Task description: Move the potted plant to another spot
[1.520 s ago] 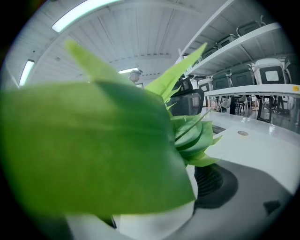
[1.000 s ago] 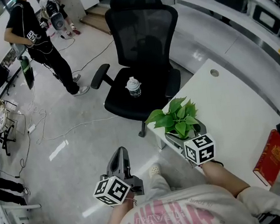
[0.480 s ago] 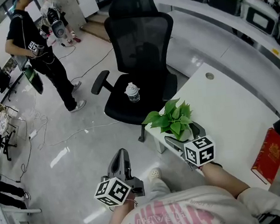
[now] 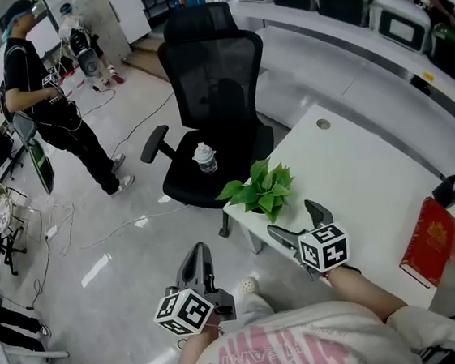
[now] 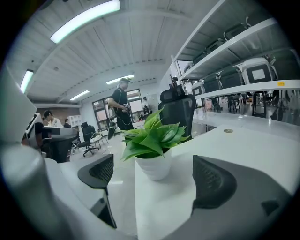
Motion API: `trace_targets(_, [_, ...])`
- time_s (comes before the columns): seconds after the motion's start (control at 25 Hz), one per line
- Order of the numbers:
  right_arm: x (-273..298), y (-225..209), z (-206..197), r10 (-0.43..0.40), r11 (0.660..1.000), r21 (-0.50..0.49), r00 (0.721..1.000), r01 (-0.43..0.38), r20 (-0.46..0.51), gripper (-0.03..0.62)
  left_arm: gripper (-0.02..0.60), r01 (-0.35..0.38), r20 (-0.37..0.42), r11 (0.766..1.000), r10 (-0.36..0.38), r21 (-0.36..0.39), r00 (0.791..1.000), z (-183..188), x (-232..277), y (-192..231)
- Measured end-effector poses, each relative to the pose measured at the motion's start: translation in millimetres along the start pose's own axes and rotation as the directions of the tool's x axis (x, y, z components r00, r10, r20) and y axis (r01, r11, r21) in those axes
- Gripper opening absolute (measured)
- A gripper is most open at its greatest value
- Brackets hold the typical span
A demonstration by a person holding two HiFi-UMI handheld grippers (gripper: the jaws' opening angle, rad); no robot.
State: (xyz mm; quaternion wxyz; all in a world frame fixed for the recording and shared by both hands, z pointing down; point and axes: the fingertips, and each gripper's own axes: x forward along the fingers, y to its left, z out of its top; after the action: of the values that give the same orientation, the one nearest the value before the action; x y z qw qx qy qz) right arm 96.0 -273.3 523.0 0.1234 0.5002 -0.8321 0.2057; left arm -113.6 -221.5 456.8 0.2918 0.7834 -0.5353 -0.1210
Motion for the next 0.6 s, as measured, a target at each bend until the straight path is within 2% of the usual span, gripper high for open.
trace_targets(0.16, [-23.1,-1.5,0.3,-0.014,1.000,0.003,0.999,0.014,0.034,0.525,0.025,0.026,-0.011,1.000,-0.026,0.011,1.000,-7.0,-7.7,-15.5])
trace_targets(0.28, [-39.5,-0.9,1.4,-0.019,1.000,0.011,0.998,0.019,0.061,0.480,0.025,0.044,-0.020,0.999,-0.044,0.015,0.999,-13.0,-11.8,-25.5])
trace_targets(0.6, [-77.6,-2.5,14.0,-0.054,0.998,0.025,0.989,0.052,0.135,0.417,0.023,0.103,-0.035,0.994,-0.102,0.025,0.994,-26.0,-13.3,-53.4])
